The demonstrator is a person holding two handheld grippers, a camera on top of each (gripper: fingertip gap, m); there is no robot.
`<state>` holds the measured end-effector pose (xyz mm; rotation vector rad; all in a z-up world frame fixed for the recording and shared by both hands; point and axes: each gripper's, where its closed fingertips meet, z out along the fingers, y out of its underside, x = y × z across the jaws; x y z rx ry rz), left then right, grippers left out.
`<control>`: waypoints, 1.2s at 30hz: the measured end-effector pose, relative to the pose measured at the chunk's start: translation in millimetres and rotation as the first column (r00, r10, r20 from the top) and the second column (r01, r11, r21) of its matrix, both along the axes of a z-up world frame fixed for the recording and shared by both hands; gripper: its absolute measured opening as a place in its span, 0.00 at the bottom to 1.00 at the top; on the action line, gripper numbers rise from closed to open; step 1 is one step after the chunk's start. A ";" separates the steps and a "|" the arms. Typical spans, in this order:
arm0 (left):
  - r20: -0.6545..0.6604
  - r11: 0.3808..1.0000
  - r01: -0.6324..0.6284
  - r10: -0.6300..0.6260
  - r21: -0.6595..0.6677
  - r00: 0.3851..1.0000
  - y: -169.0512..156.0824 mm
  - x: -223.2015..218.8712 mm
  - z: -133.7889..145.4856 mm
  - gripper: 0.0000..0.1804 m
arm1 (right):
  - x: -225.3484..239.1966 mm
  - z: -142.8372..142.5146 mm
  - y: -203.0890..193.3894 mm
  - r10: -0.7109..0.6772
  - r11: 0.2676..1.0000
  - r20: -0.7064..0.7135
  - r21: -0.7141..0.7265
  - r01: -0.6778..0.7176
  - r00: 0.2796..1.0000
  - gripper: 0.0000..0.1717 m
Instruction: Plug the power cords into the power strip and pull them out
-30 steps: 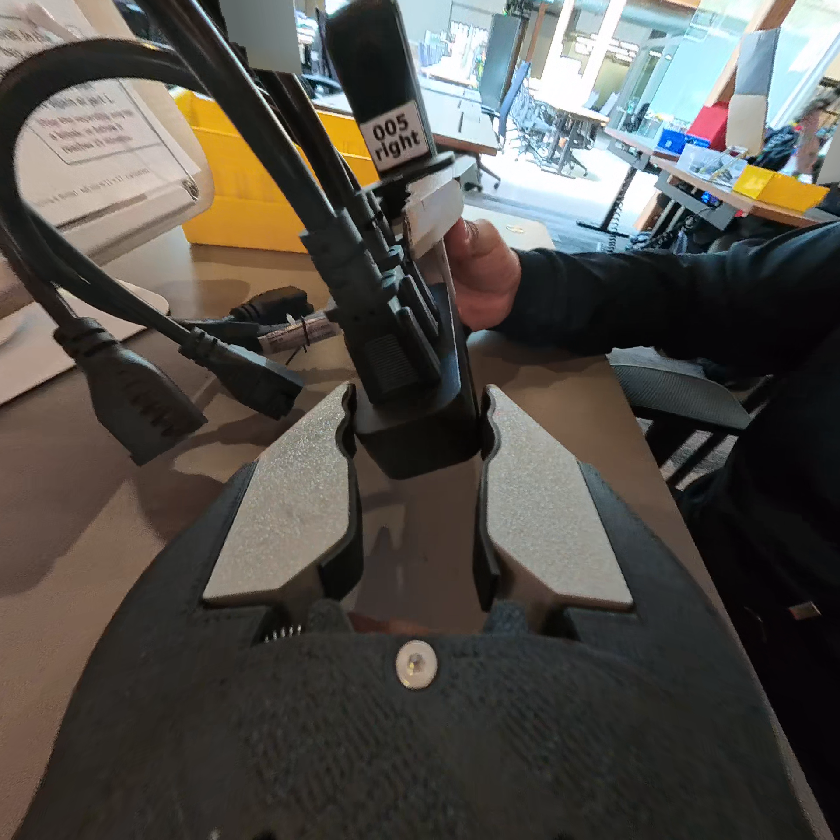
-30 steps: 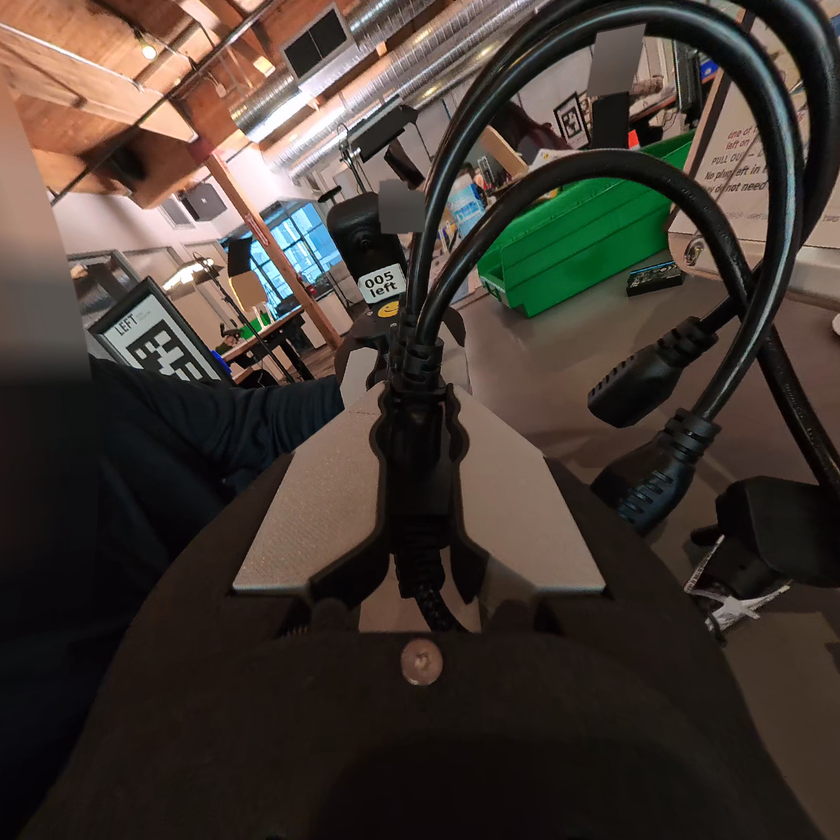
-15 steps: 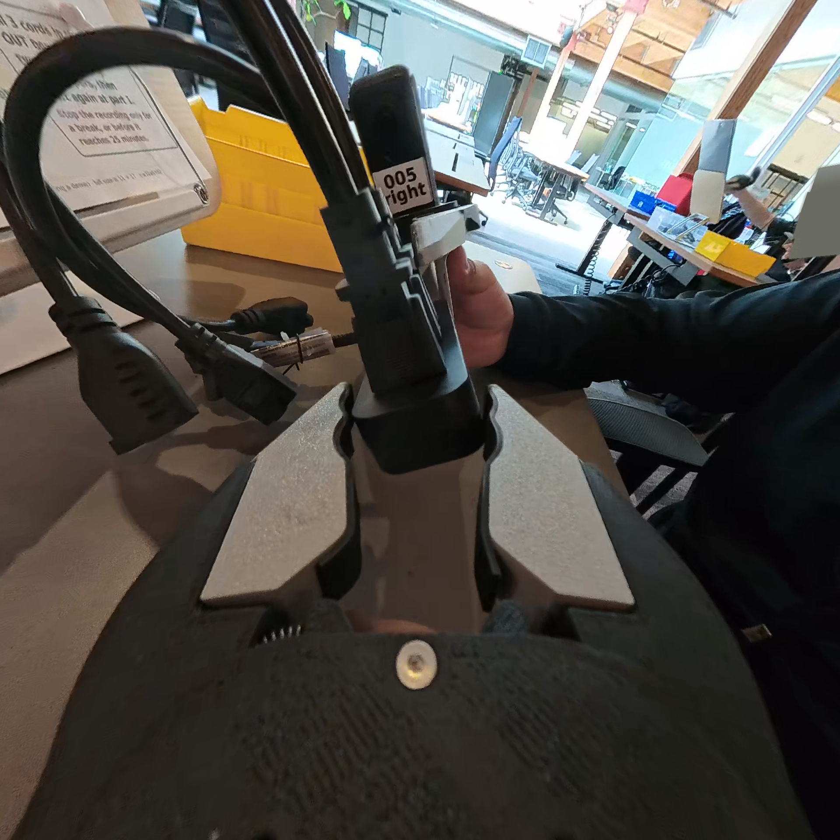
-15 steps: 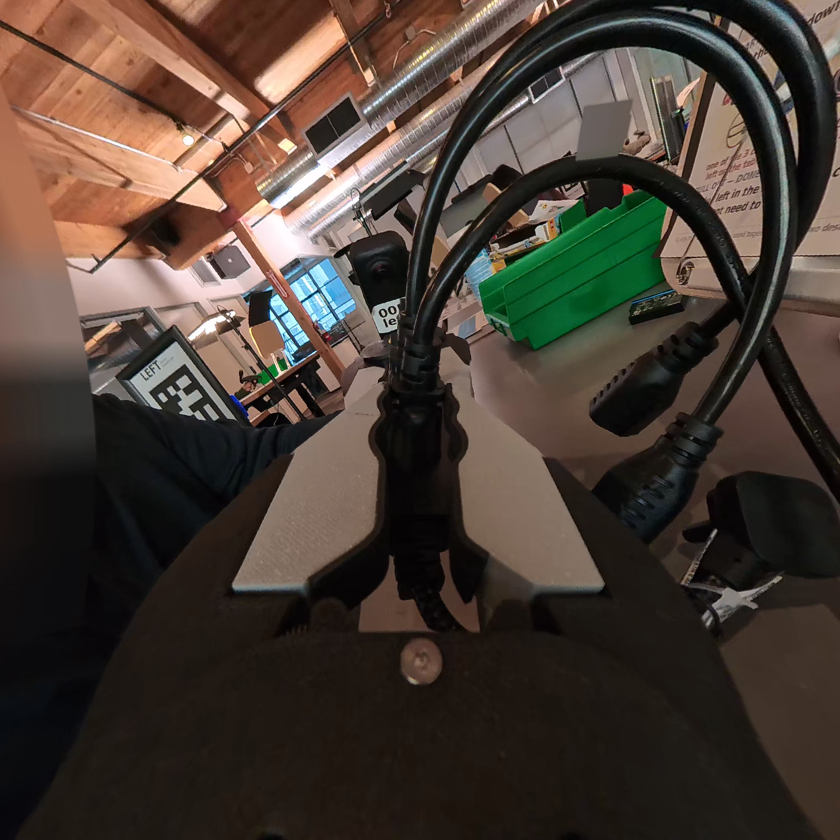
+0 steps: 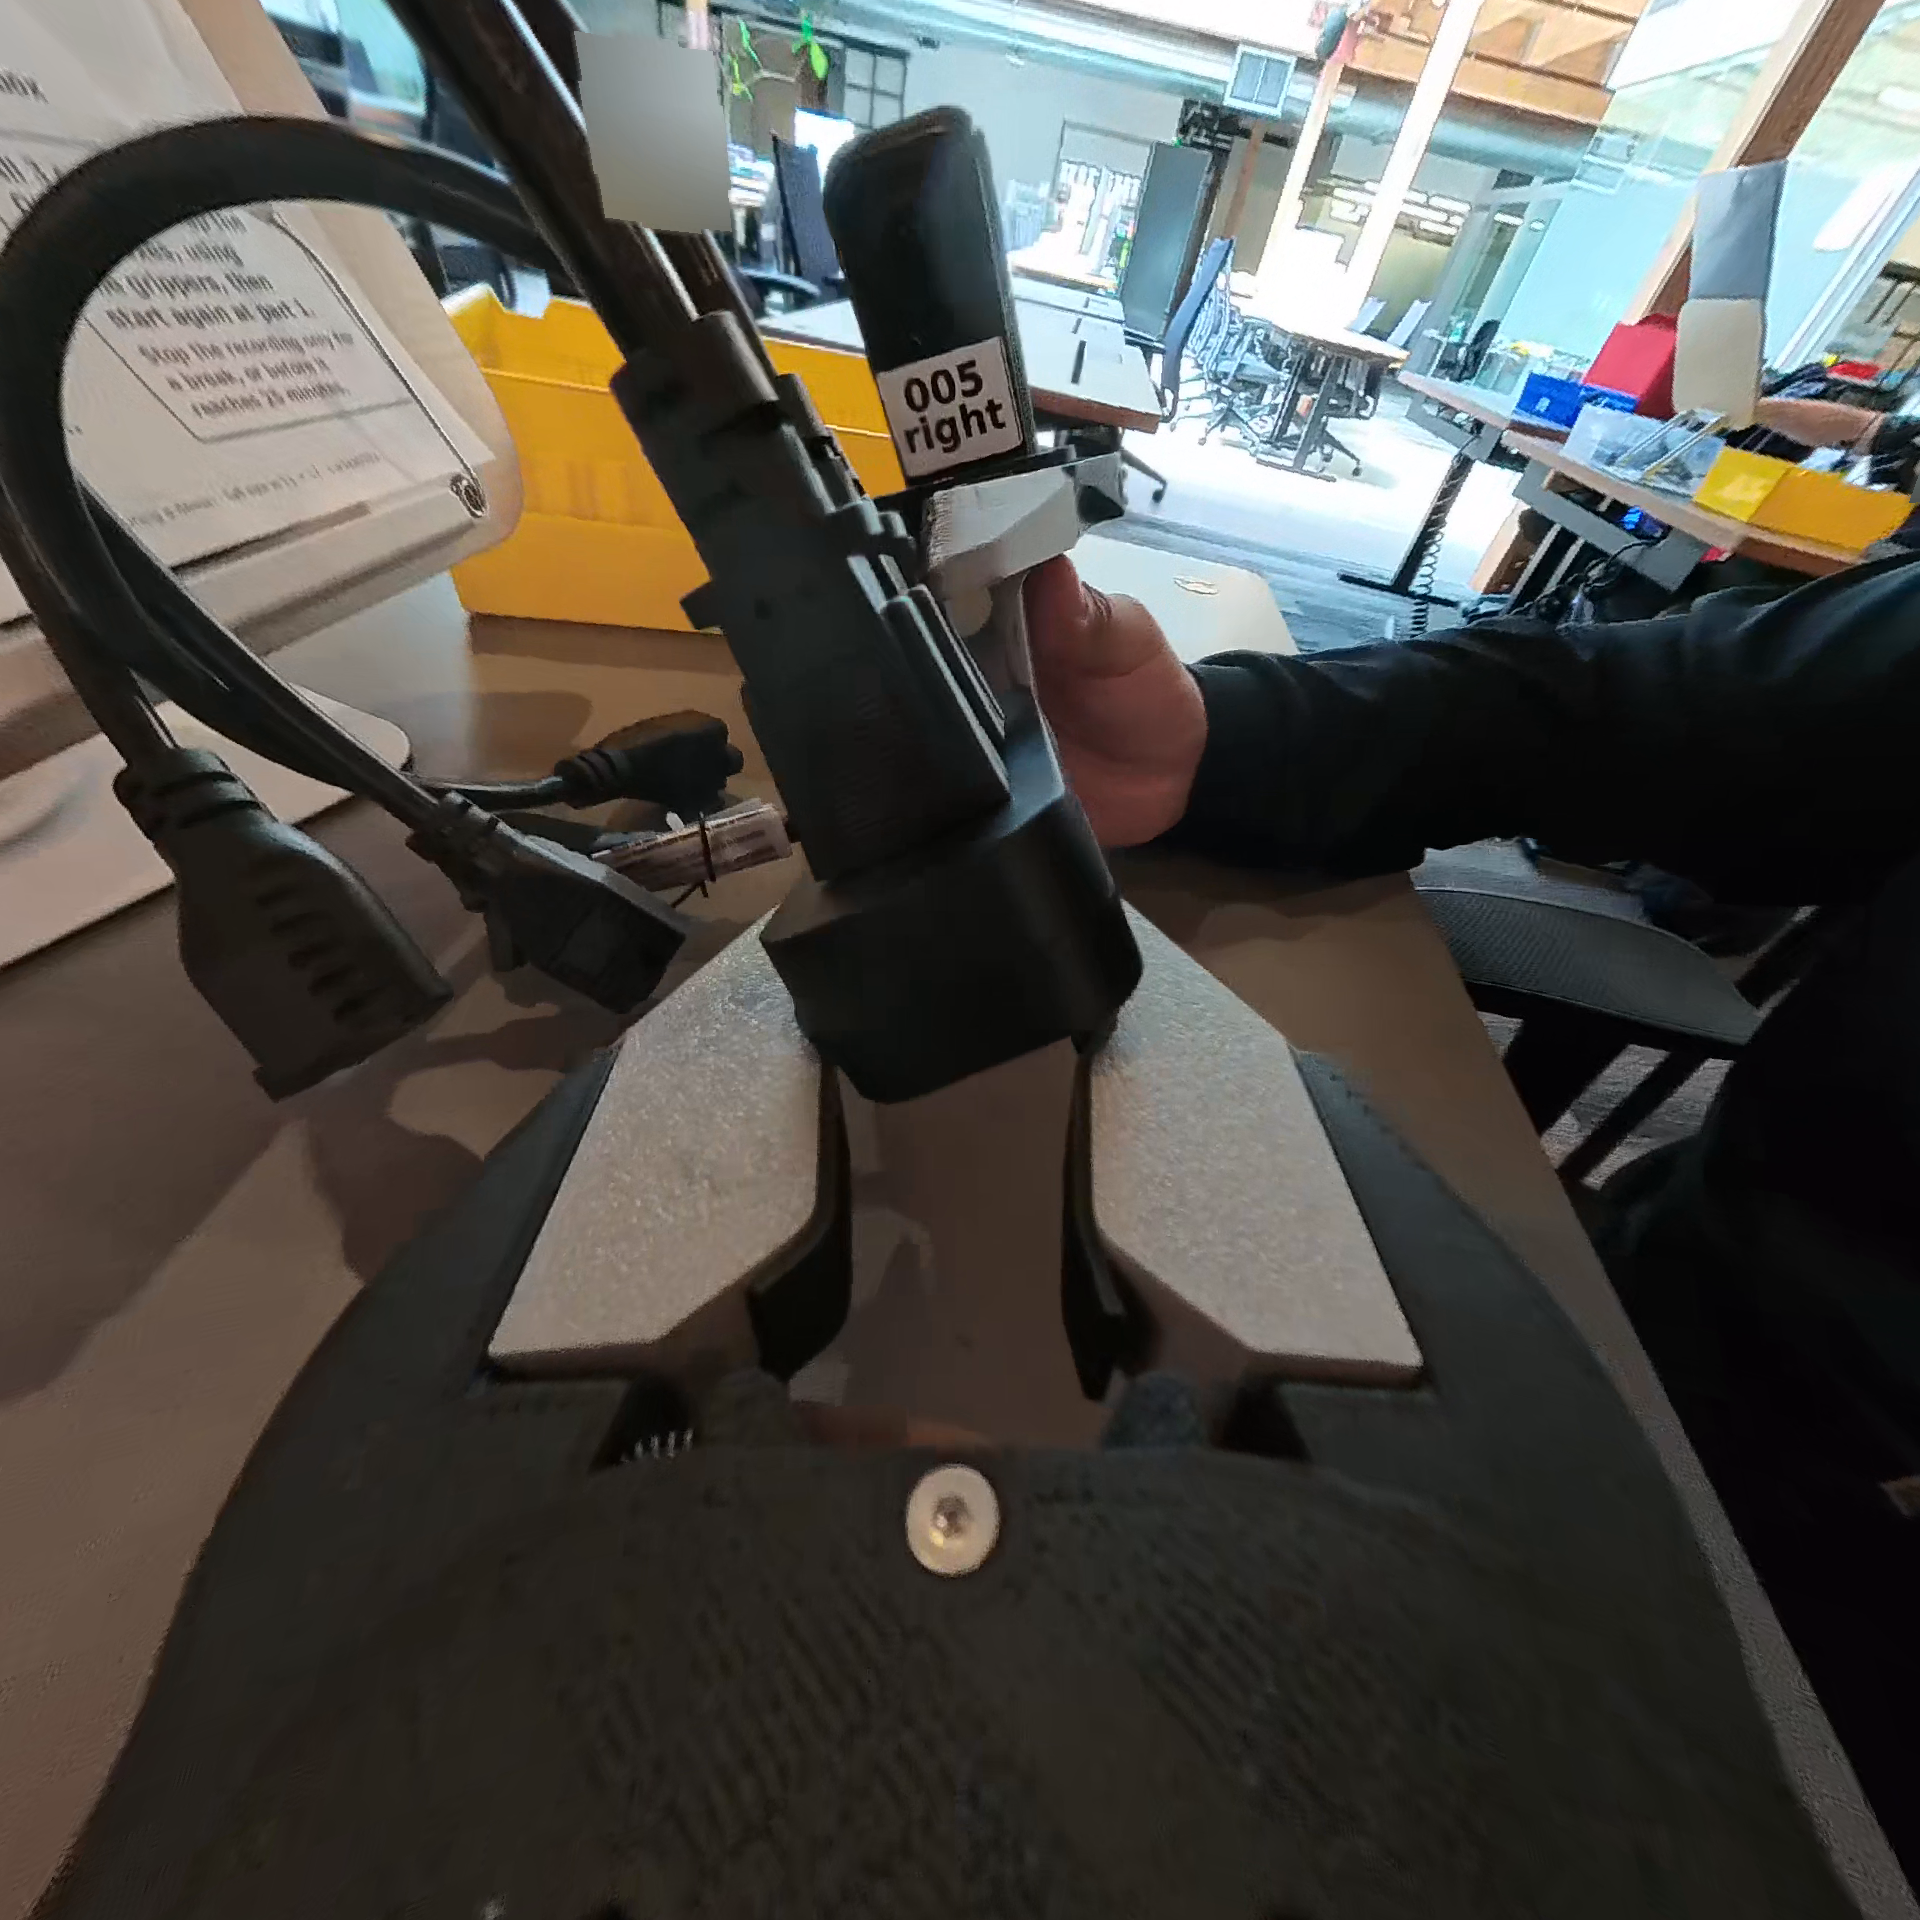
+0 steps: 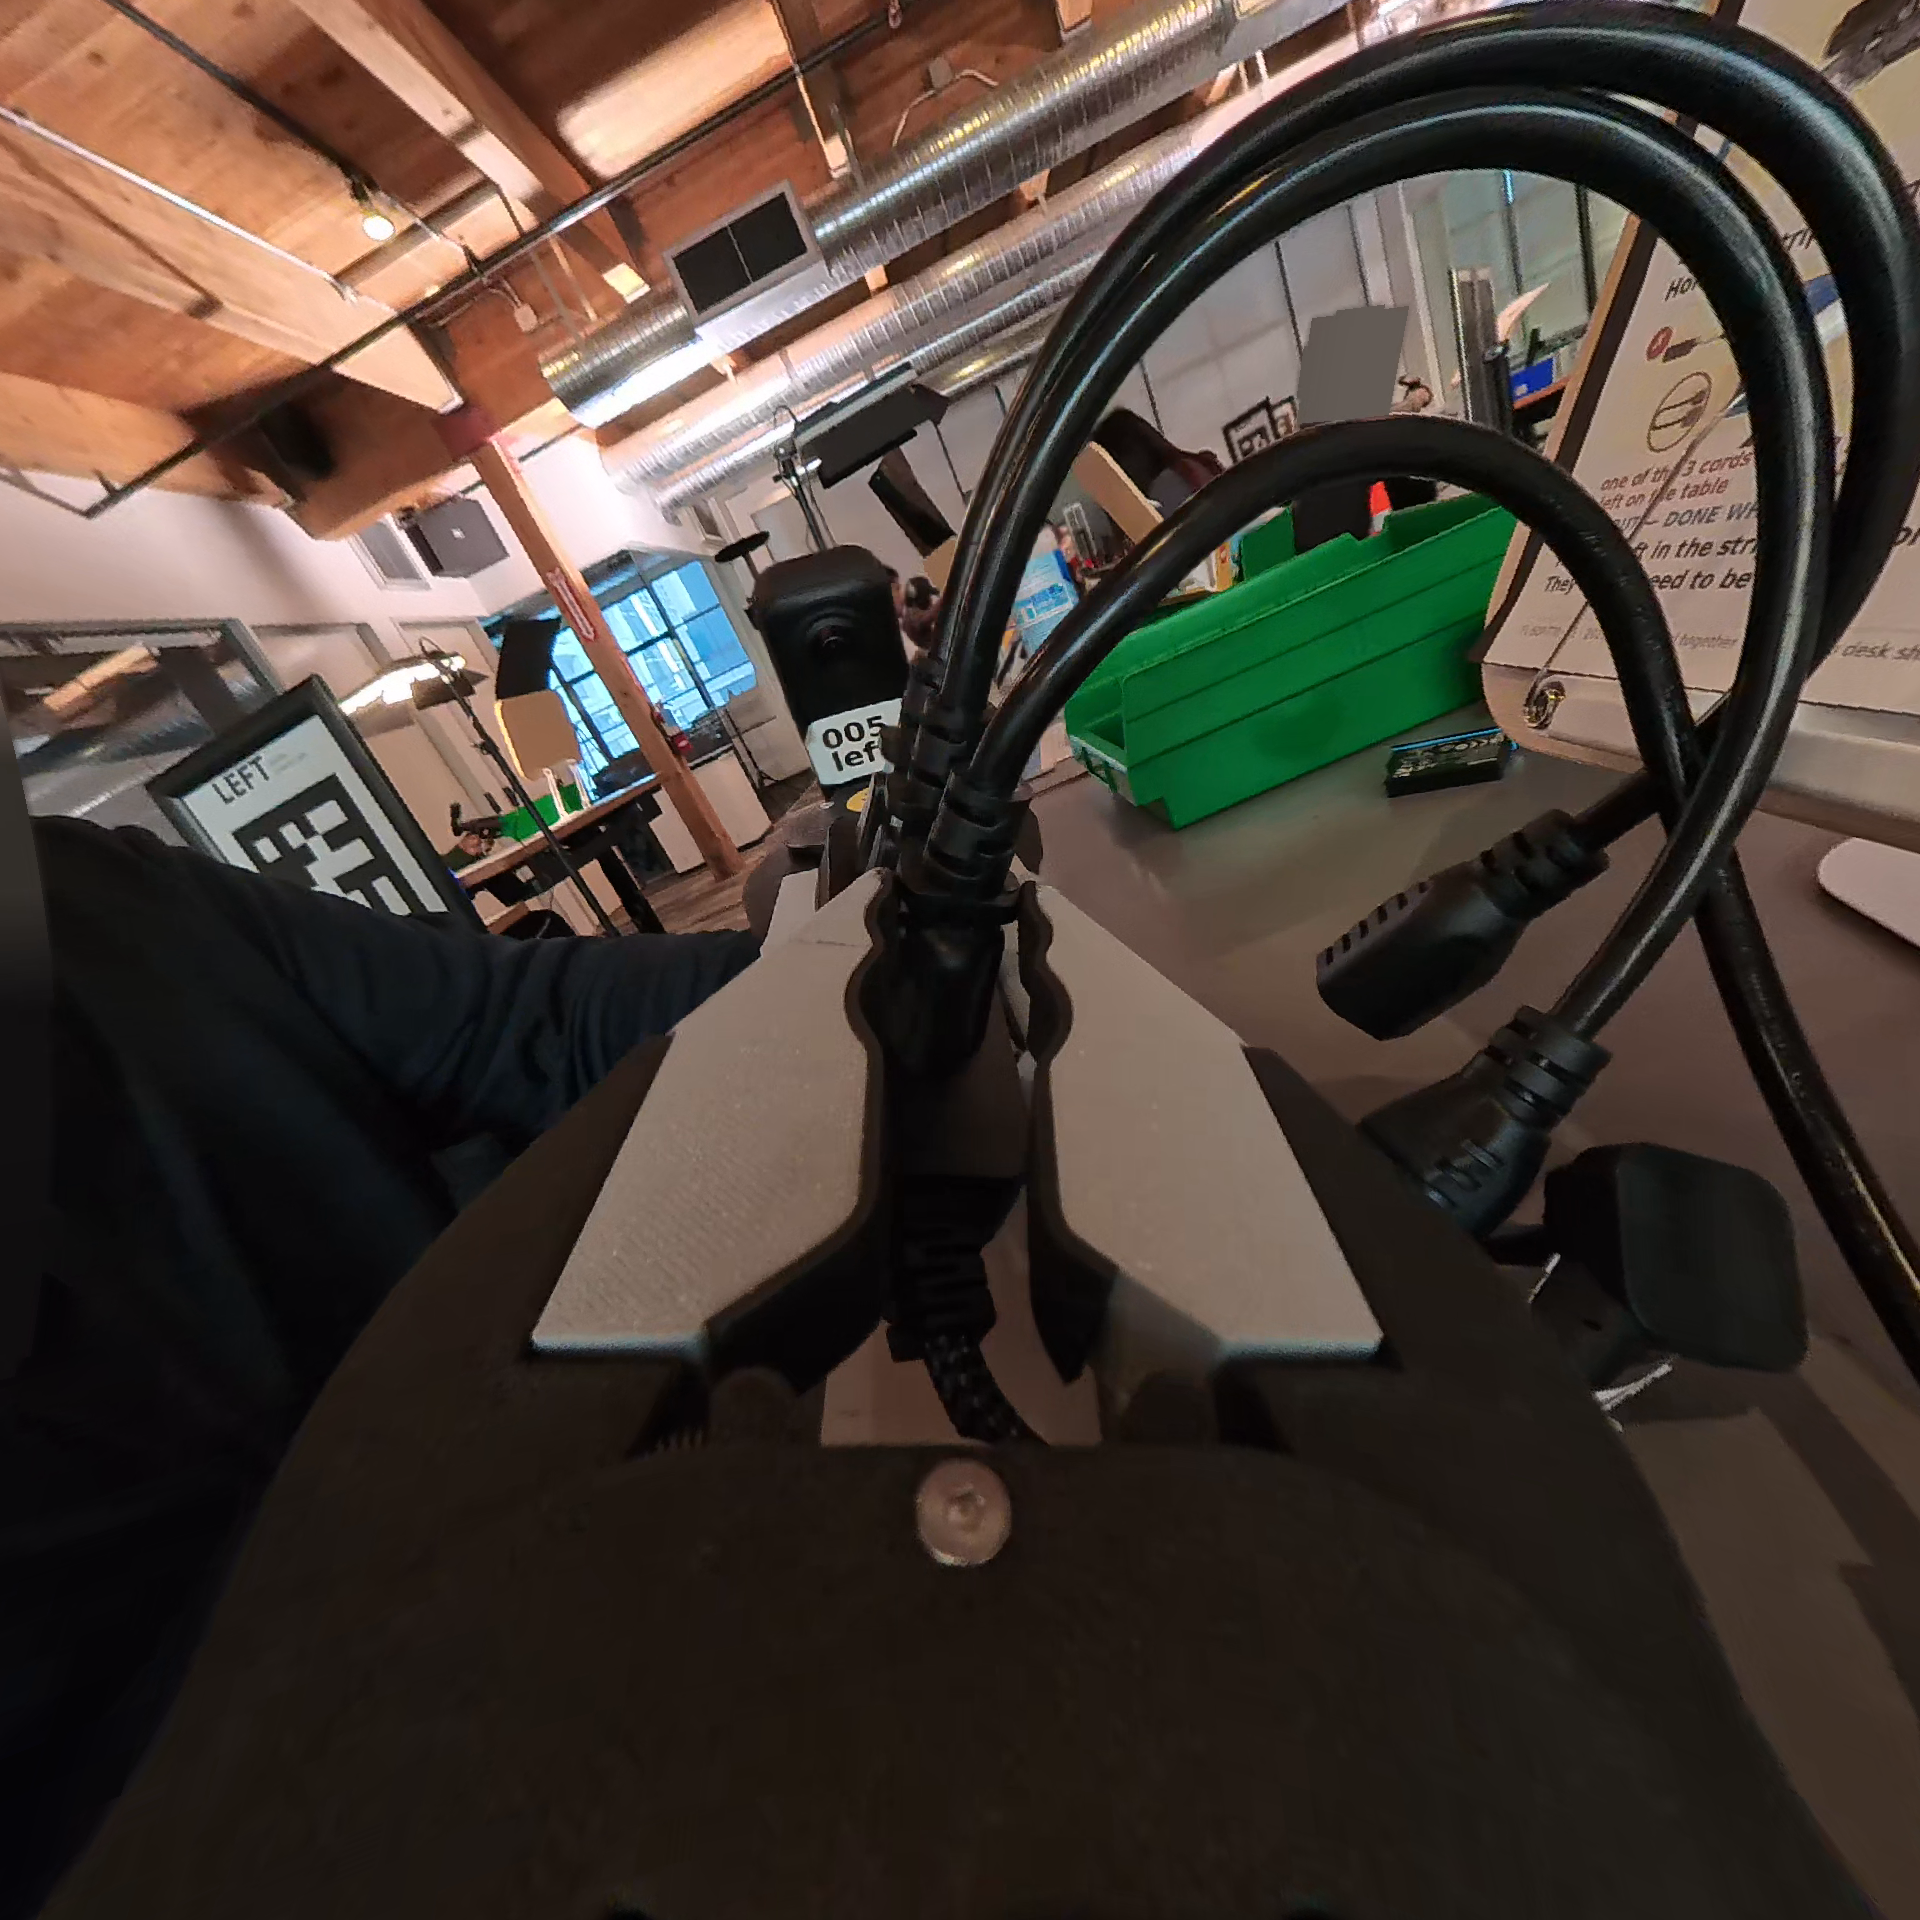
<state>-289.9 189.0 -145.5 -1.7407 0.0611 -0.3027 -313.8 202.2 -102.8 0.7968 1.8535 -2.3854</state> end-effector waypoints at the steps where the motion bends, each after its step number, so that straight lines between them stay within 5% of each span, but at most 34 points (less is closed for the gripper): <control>1: -0.014 1.000 -0.005 0.005 0.001 1.000 -0.1 -0.3 0.5 0.23 | 0.3 0.1 0.1 0.004 1.000 -0.002 -0.002 -0.004 1.000 0.12; 11: -0.230 0.996 -0.066 0.079 0.064 0.970 -6.5 -7.3 6.6 0.27 | 3.4 -0.5 -0.6 0.039 0.999 0.002 0.012 -0.039 0.999 0.12; 24: 0.101 0.998 0.044 -0.049 0.050 0.994 -7.2 3.0 12.5 0.26 | 2.1 5.9 6.4 -0.051 0.996 -0.089 0.073 0.058 0.995 0.12; 32: 0.044 0.994 0.009 -0.014 0.111 0.999 -7.8 1.9 22.9 0.26 | 1.0 8.5 7.5 -0.087 0.992 -0.123 0.075 0.097 0.988 0.12; 36: 0.221 0.977 0.004 -0.052 0.211 0.974 -15.3 -5.3 46.9 0.31 | 1.7 0.0 0.4 -0.092 0.982 -0.147 0.153 0.114 0.985 0.11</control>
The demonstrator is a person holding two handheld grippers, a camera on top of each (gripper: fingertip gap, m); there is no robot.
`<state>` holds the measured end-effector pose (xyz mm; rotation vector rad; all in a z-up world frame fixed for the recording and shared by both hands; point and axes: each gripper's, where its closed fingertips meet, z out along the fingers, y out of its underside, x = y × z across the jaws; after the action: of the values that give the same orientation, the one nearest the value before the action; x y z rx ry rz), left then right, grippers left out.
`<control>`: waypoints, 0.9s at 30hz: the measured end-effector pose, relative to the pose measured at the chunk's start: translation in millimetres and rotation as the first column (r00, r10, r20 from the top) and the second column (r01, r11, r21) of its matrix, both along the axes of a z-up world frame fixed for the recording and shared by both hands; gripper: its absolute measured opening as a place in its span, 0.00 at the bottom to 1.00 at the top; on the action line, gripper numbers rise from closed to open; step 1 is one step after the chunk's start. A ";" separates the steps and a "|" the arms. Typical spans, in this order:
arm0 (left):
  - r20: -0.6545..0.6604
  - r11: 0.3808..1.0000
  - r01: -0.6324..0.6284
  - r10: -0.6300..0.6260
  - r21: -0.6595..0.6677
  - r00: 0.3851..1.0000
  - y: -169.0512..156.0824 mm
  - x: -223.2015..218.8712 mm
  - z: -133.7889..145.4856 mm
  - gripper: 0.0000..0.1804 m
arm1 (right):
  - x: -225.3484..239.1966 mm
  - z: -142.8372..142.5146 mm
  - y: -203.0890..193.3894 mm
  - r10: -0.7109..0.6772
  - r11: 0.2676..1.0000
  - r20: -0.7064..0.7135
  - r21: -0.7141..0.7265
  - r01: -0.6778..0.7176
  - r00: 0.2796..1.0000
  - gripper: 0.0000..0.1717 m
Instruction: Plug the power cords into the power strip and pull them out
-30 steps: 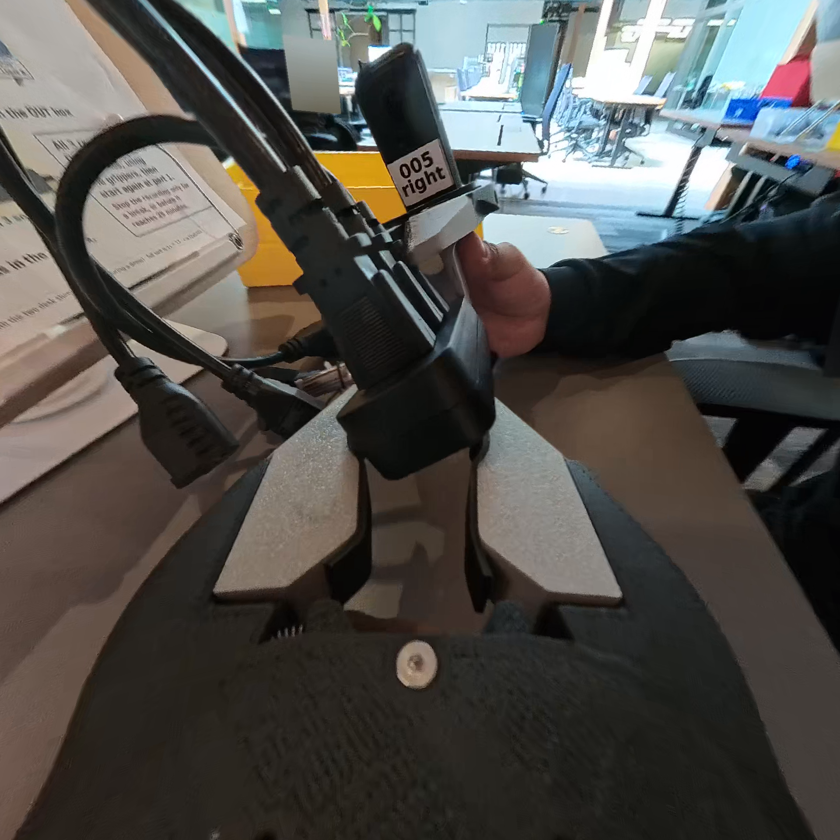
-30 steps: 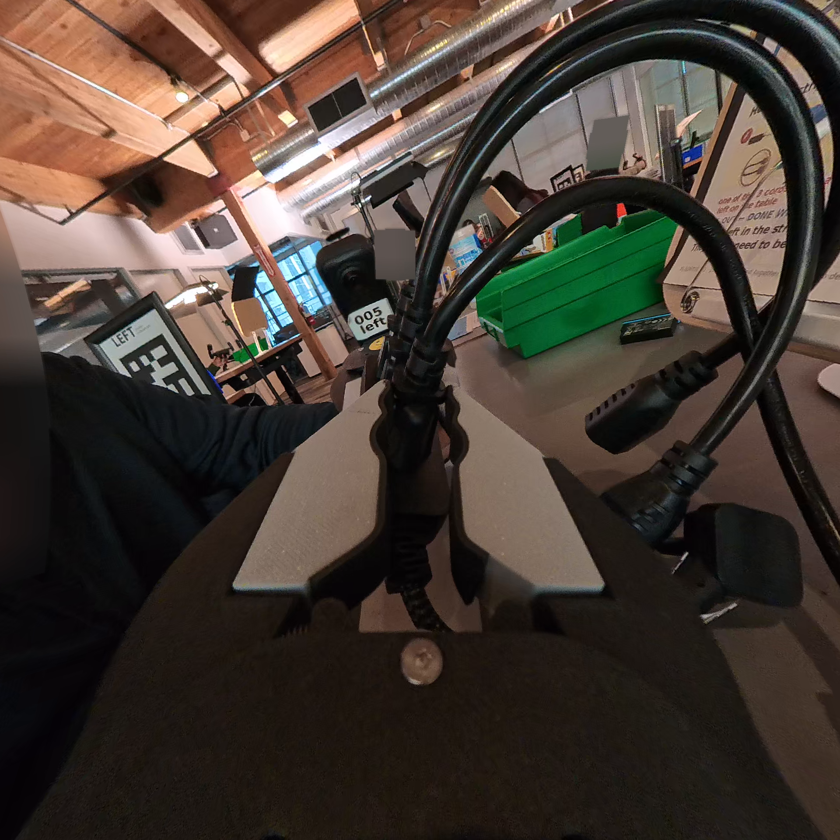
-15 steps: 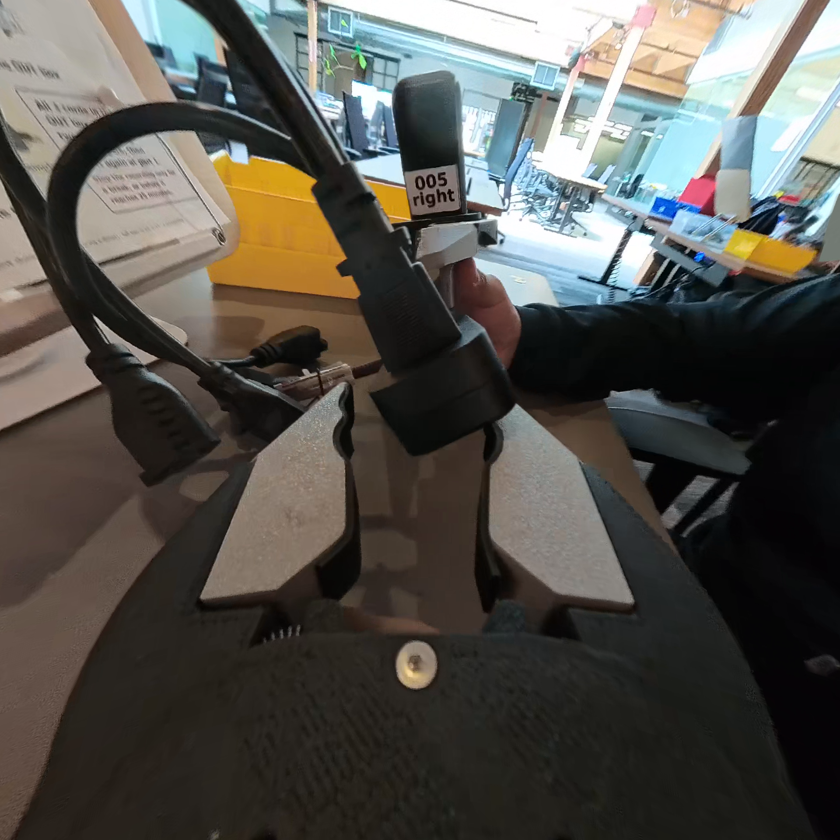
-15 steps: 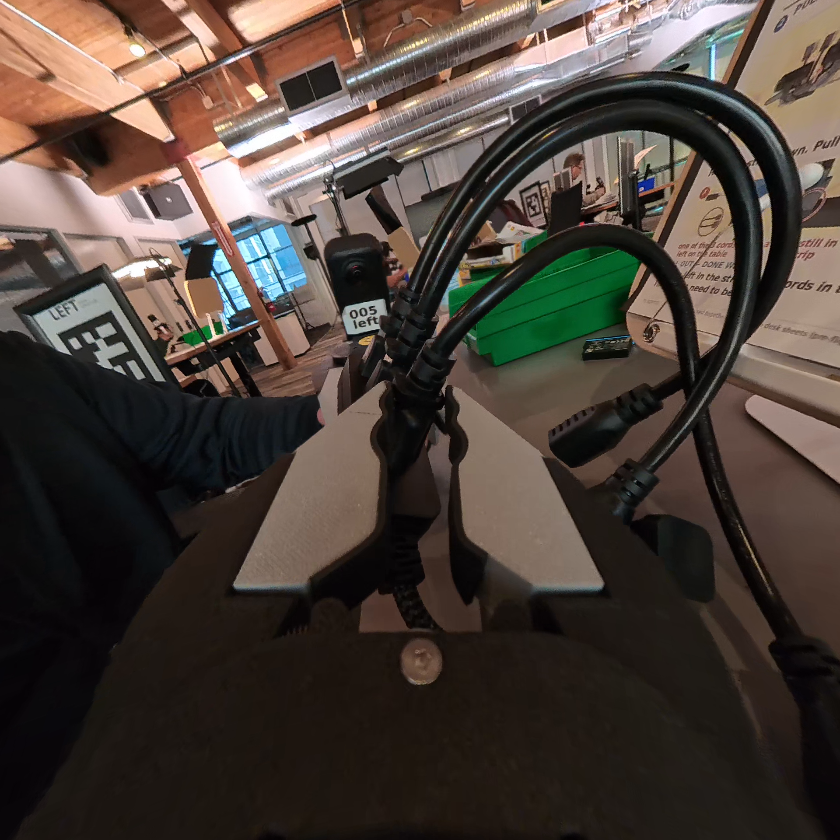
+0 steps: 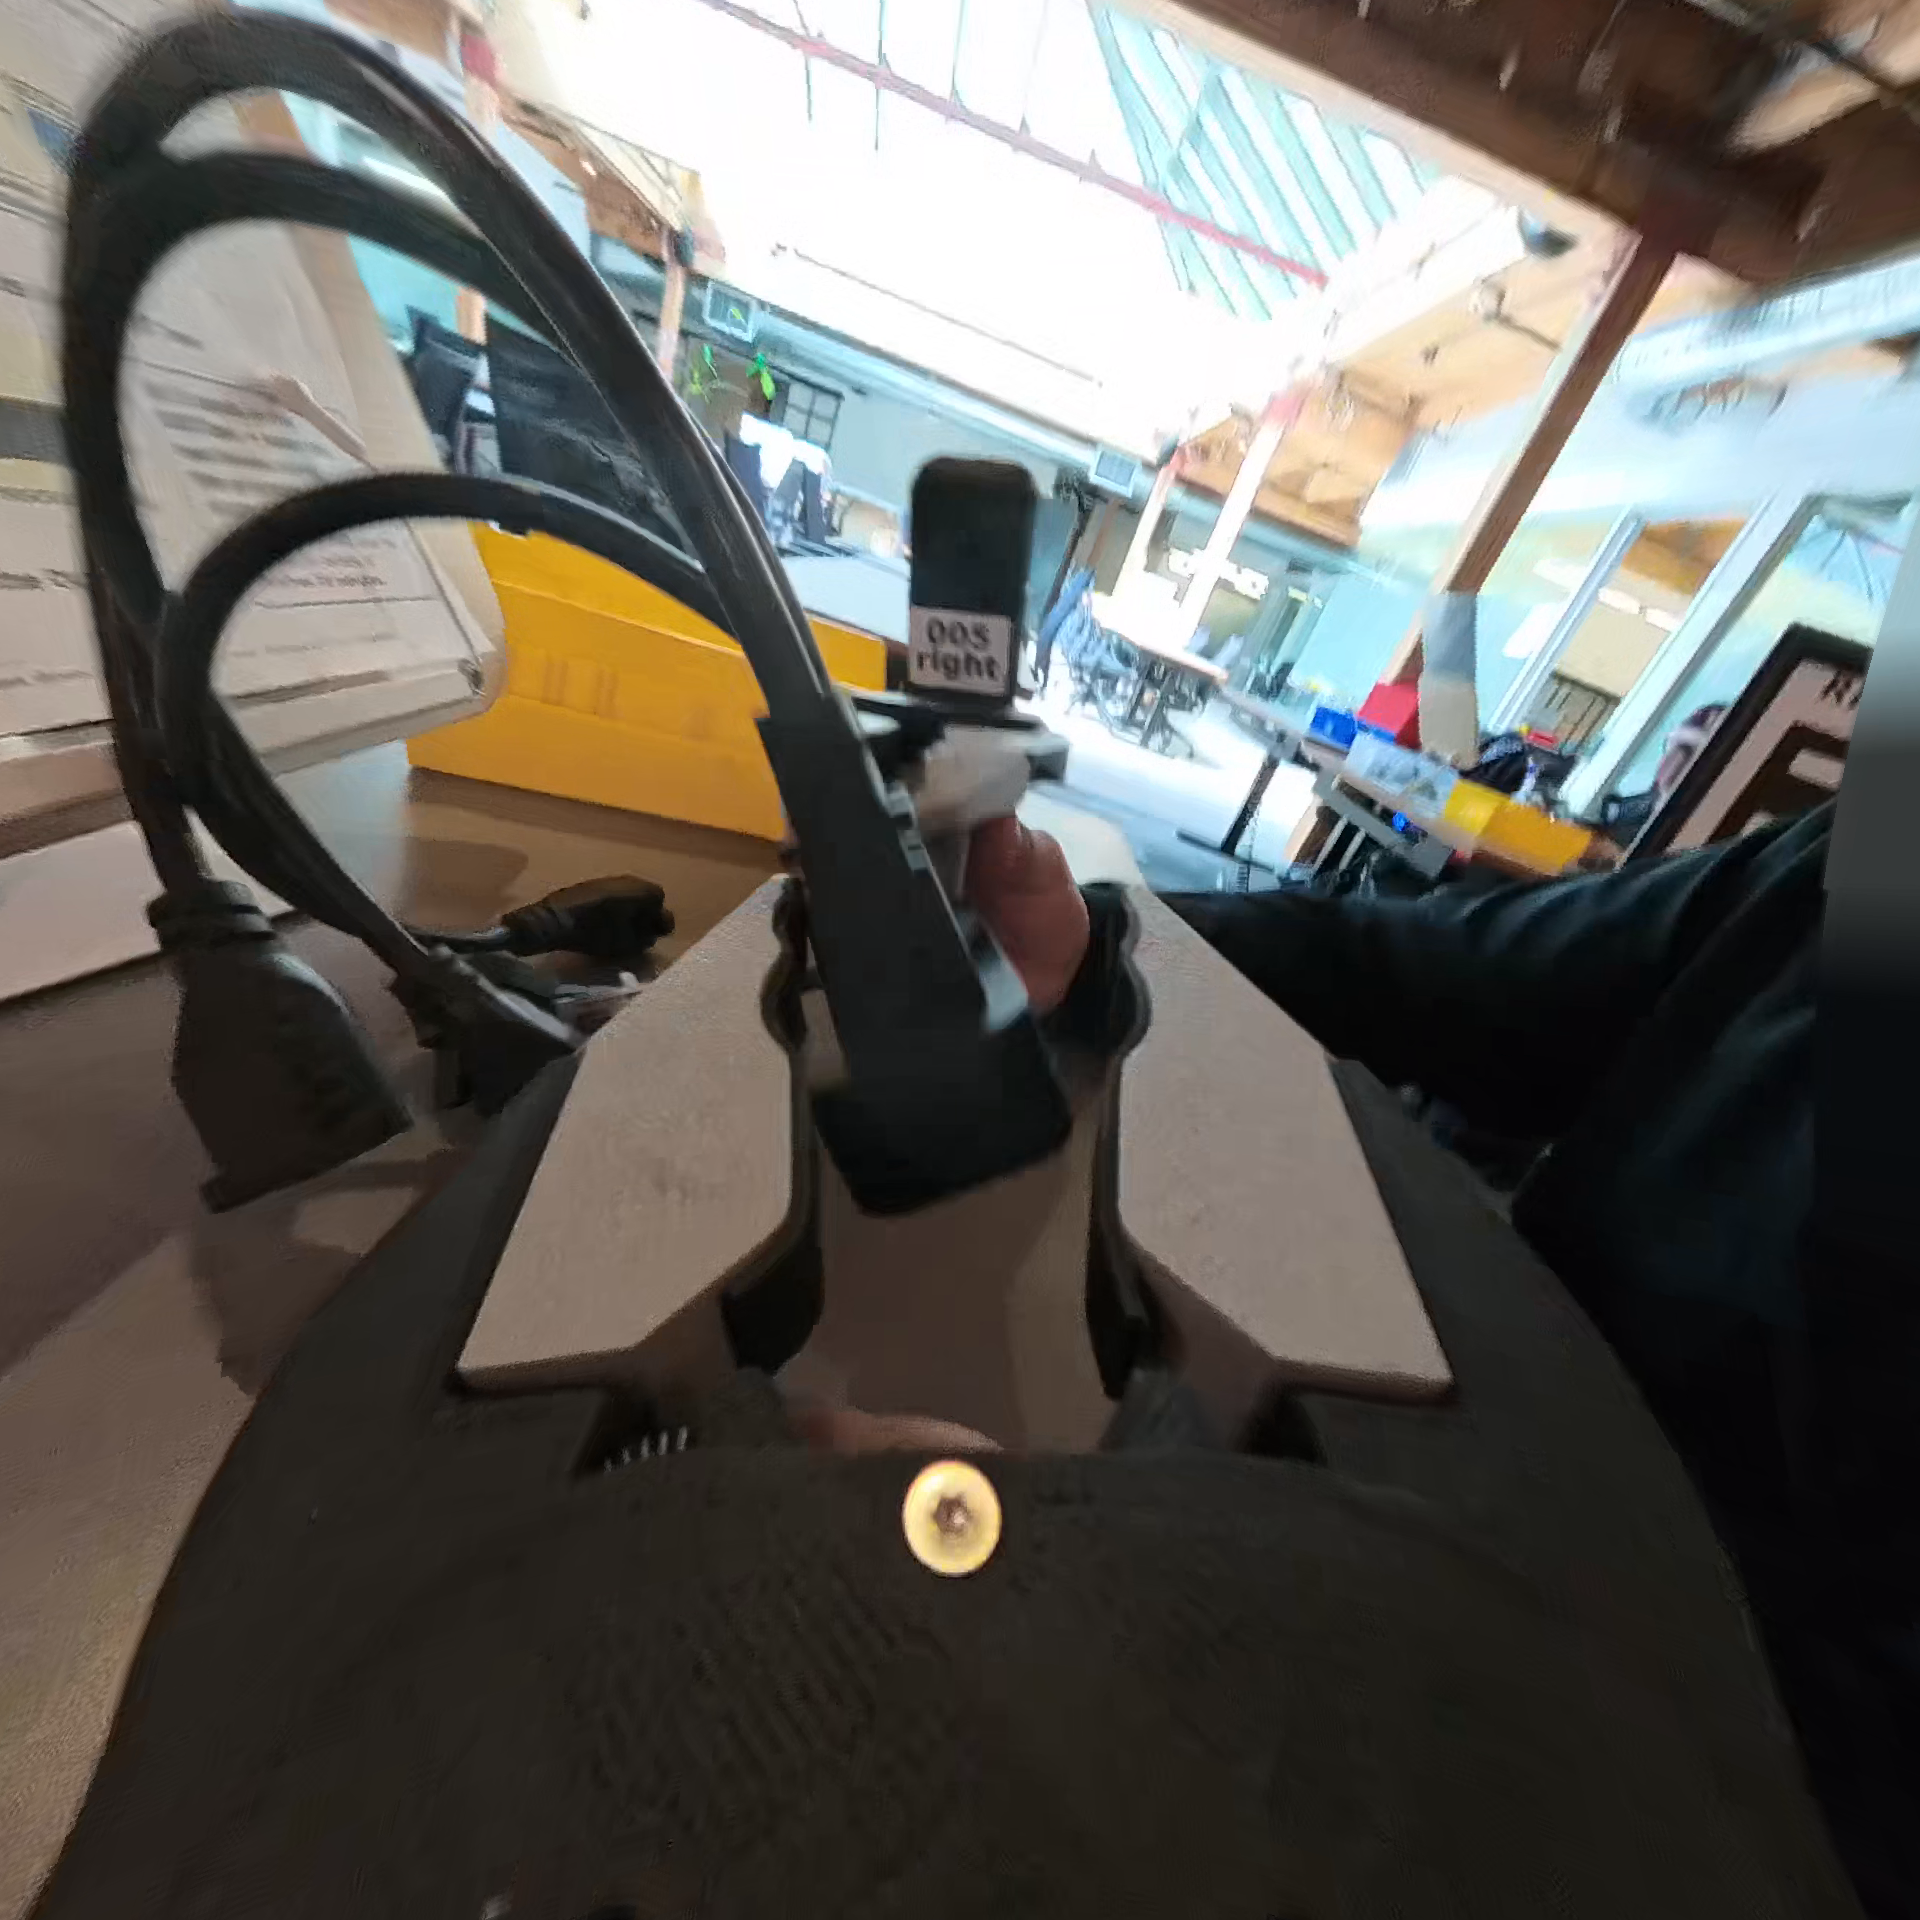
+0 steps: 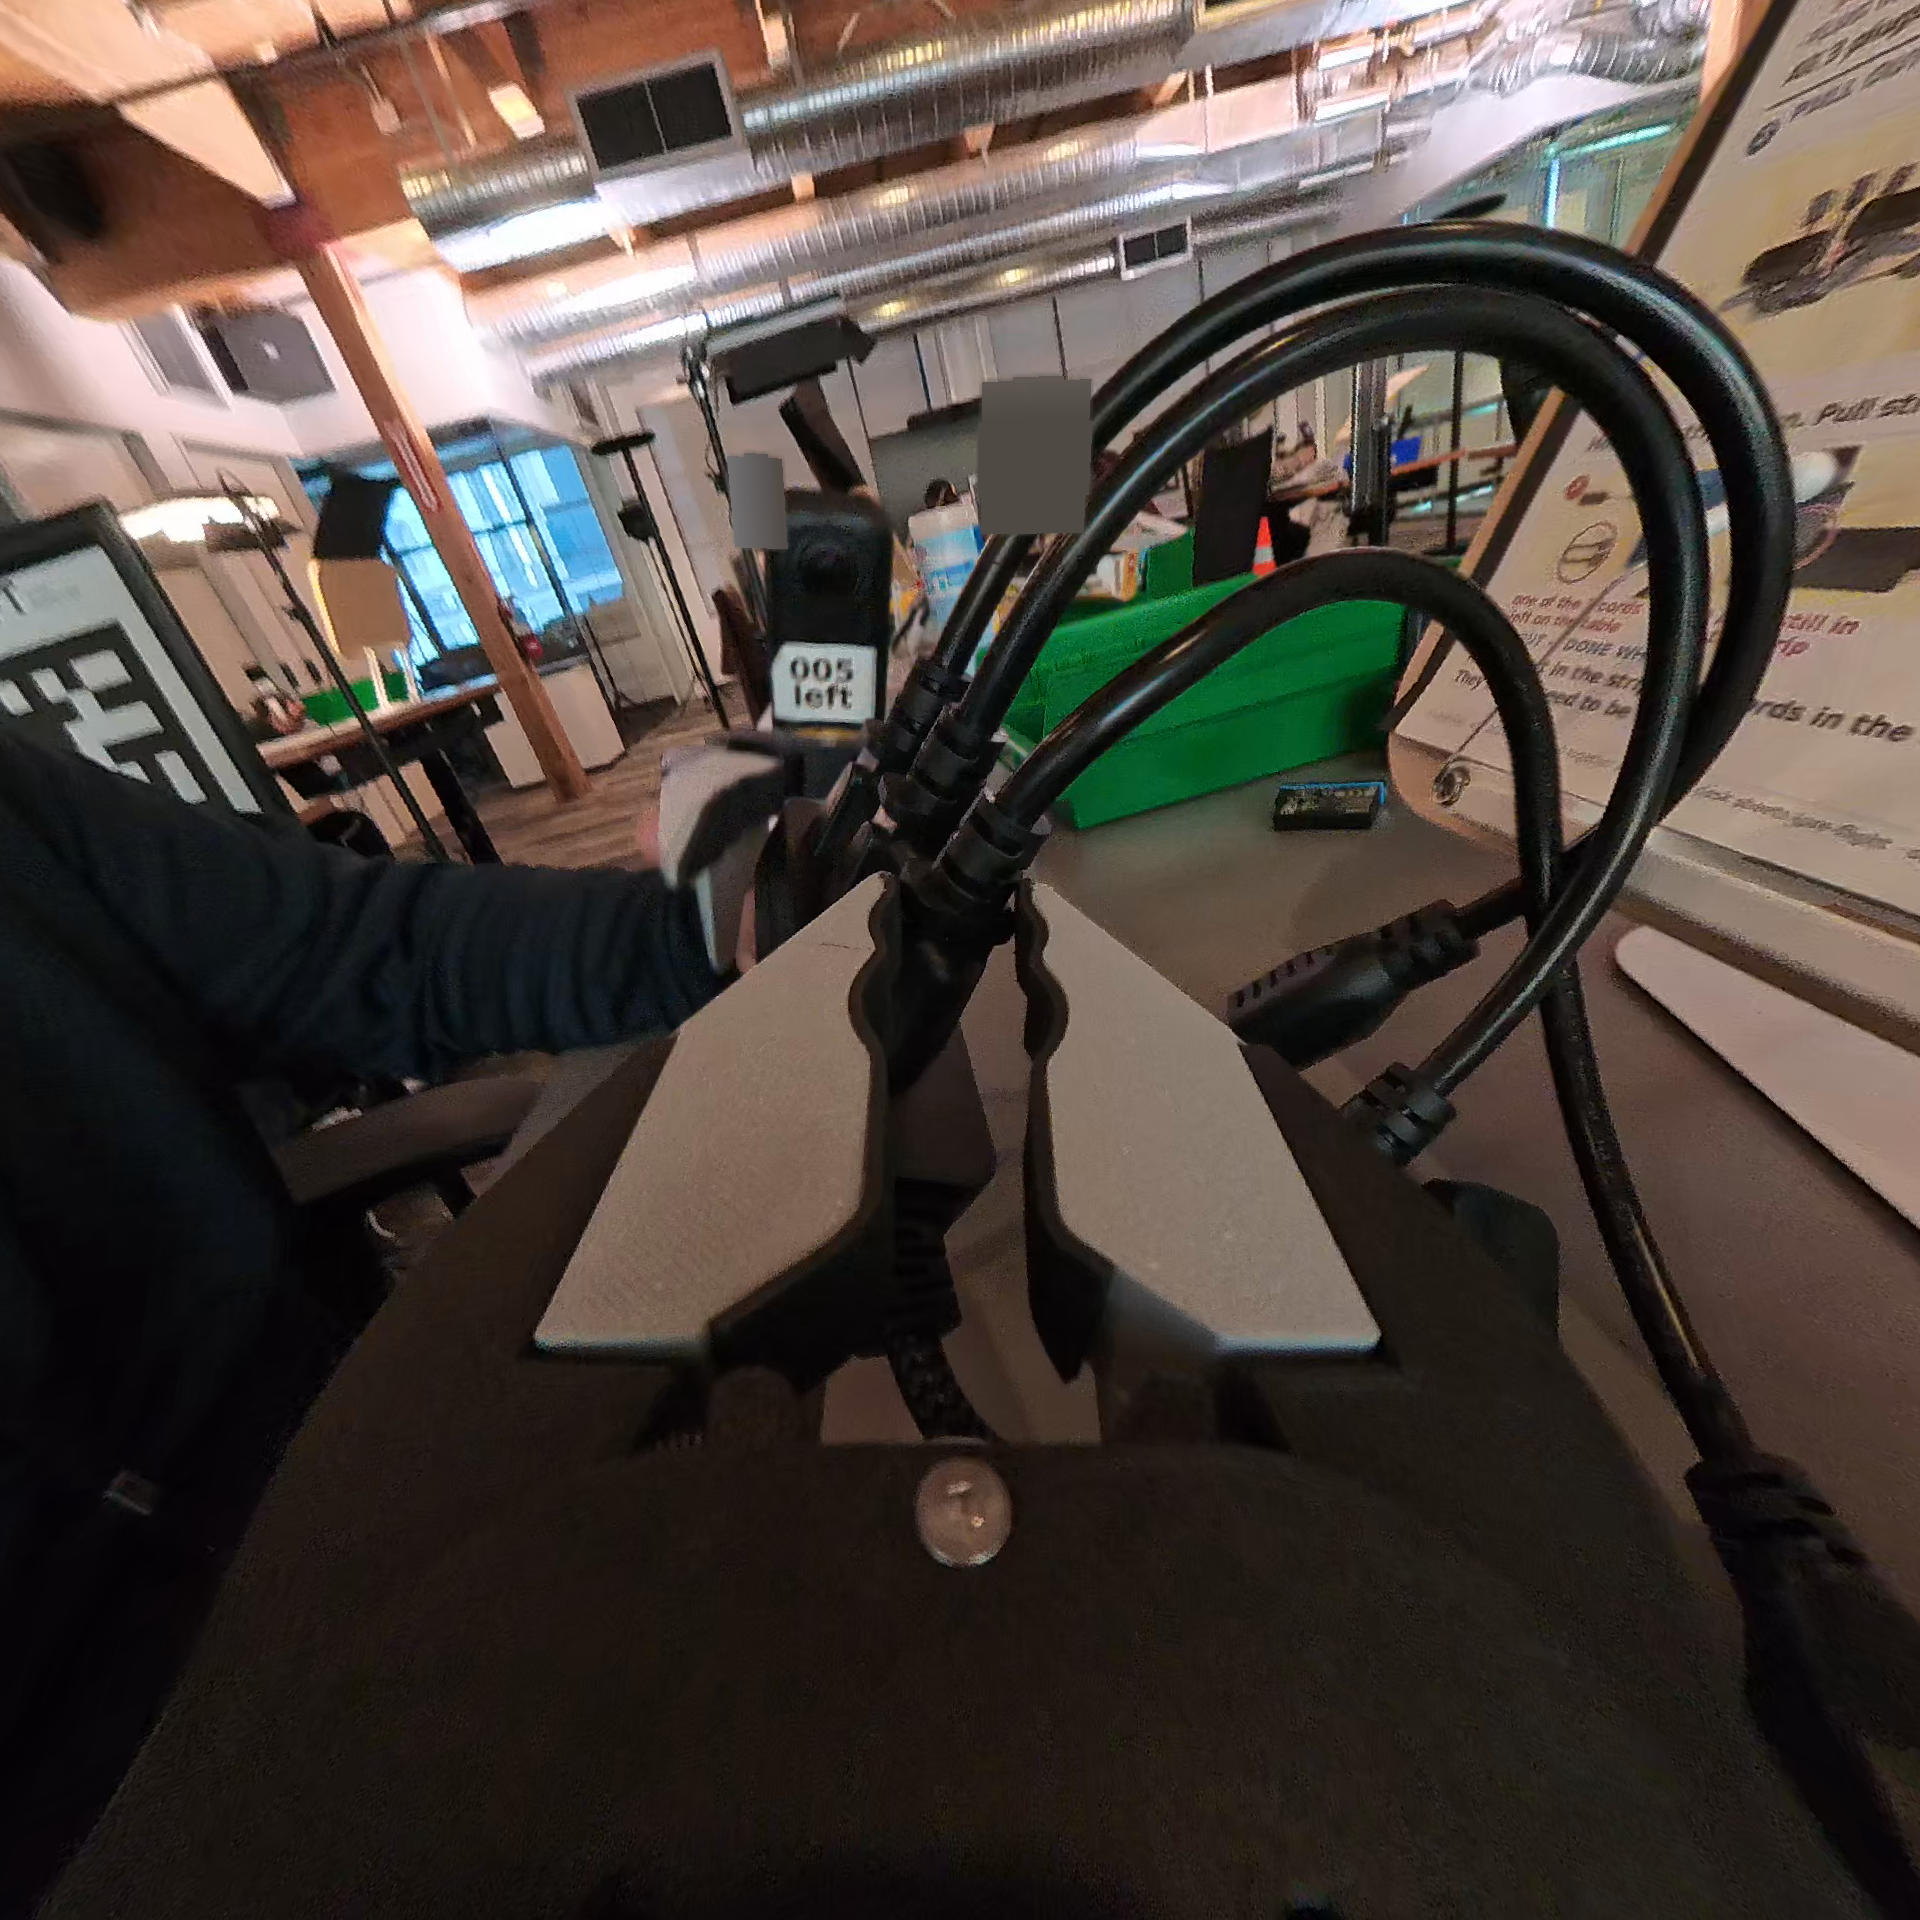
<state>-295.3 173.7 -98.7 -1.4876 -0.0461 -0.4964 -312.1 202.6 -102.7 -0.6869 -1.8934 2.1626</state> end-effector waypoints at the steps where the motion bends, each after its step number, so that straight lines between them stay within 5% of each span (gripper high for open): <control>1: 0.001 0.999 -0.032 0.032 -0.022 0.999 -0.3 -6.9 -2.8 0.24 | 0.0 -2.8 -3.3 -0.007 1.000 -0.006 0.025 0.007 1.000 0.11; 4: -0.089 0.990 -0.072 0.061 -0.123 0.994 3.6 -11.8 -22.0 0.20 | -1.8 -8.8 -10.1 -0.026 0.998 -0.003 0.066 0.026 1.000 0.11; 7: -0.146 0.972 -0.107 0.077 -0.211 0.986 7.2 -14.2 -38.1 0.26 | -1.5 -13.1 -12.2 -0.023 0.995 0.001 0.095 0.023 1.000 0.11; 16: -0.056 0.963 0.003 -0.018 -0.268 0.998 0.5 -6.1 -42.4 0.20 | -0.6 -16.1 -14.3 -0.011 0.994 0.004 0.105 0.010 1.000 0.11; 24: -0.278 0.922 -0.092 -0.017 -0.376 0.961 0.8 -10.2 -66.1 0.14 | 1.0 -35.8 -11.9 0.039 0.970 0.038 0.237 -0.047 0.999 0.11; 27: -0.321 0.914 -0.097 -0.038 -0.395 0.946 1.6 -5.8 -70.1 0.13 | 1.9 -19.0 -1.2 0.011 0.977 -0.027 0.214 -0.005 1.000 0.08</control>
<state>-301.1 175.3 -168.7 -1.9610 0.0917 -0.2162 -310.3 201.4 -121.7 -0.6037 -2.0773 1.9224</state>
